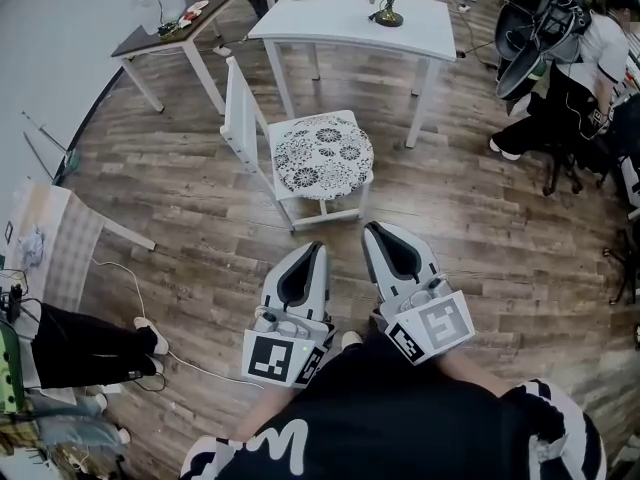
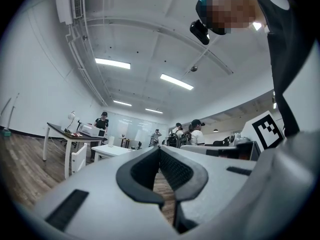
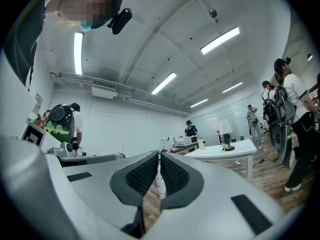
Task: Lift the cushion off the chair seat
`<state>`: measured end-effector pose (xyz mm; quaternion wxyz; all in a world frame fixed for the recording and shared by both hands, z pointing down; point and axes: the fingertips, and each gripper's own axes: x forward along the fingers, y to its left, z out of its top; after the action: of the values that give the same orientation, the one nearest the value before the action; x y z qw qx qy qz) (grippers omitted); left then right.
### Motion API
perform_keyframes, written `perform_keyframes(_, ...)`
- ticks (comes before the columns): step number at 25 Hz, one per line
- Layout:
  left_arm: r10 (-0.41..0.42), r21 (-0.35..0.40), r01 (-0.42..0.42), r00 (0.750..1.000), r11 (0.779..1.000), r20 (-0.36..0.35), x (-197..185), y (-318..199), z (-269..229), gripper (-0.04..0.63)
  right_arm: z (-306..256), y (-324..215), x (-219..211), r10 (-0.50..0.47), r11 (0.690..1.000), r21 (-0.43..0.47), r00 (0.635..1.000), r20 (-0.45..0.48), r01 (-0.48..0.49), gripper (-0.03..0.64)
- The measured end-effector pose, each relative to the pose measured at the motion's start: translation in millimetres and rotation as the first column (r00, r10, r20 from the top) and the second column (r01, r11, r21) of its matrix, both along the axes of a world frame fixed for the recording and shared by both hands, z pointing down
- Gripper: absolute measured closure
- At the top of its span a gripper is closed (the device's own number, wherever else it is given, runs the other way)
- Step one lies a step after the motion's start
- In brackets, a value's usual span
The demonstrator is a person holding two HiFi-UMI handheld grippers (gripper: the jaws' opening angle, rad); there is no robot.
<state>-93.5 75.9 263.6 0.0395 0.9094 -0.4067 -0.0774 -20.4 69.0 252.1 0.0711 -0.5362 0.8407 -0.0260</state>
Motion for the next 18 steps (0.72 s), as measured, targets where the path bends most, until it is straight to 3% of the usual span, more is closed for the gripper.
perform_keyframes(18,-0.033,0.007,0.033,0.999,0.999,0.002,1,-27,0,0.590,2,-31,1,-0.040,0.999,-0.006,0.999,0.025,0.040,0.589)
